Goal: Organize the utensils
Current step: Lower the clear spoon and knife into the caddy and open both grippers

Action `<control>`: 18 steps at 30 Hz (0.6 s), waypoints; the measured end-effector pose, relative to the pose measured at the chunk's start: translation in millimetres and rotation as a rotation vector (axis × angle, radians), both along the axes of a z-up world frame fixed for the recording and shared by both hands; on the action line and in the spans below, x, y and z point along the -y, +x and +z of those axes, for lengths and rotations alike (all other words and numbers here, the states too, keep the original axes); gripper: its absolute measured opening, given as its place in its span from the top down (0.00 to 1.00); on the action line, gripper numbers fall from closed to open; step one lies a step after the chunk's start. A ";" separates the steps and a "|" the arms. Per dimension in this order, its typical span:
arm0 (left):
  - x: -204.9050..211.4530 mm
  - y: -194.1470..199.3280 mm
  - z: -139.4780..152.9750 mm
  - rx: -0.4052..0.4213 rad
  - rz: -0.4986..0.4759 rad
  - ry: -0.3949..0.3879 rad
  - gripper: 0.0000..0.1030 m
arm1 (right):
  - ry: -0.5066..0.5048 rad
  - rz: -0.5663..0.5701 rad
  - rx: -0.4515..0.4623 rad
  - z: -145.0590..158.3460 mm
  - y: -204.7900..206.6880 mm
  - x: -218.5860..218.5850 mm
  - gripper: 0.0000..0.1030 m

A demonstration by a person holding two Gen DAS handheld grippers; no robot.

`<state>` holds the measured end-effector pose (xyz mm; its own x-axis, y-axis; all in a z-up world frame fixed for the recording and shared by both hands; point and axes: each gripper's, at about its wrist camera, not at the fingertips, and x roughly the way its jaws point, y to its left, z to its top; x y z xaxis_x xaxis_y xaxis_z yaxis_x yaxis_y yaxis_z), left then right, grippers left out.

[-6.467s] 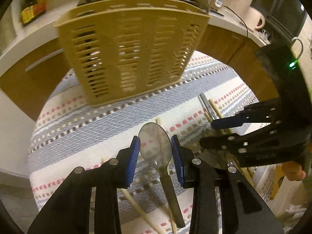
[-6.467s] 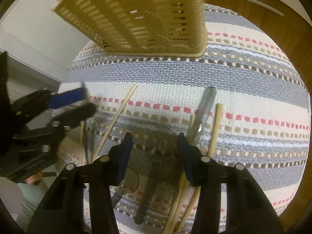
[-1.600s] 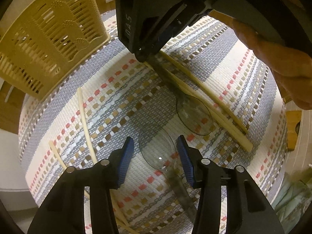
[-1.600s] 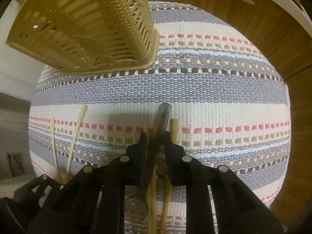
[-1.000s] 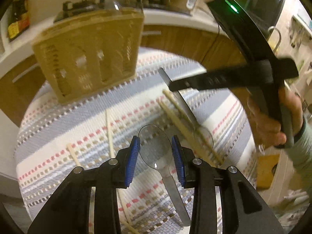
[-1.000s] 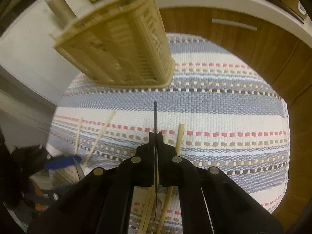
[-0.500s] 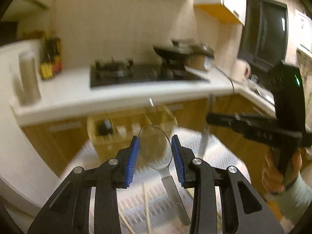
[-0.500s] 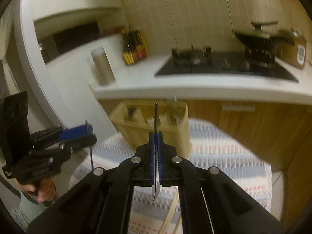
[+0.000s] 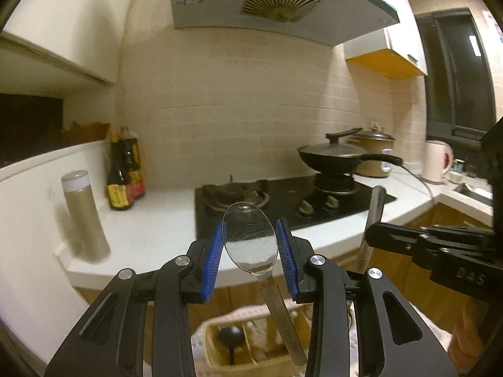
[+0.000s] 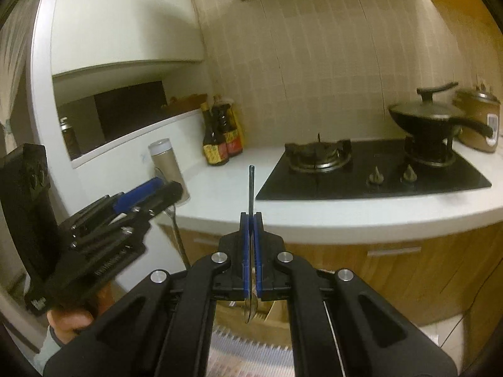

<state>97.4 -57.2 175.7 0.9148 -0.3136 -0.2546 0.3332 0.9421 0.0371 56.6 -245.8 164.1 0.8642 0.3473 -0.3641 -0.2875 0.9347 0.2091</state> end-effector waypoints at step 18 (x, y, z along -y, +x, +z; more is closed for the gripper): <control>2.0 47.9 -80.4 -0.028 -0.008 -0.008 0.68 | -0.159 -0.004 -0.079 -78.2 59.3 -38.7 0.99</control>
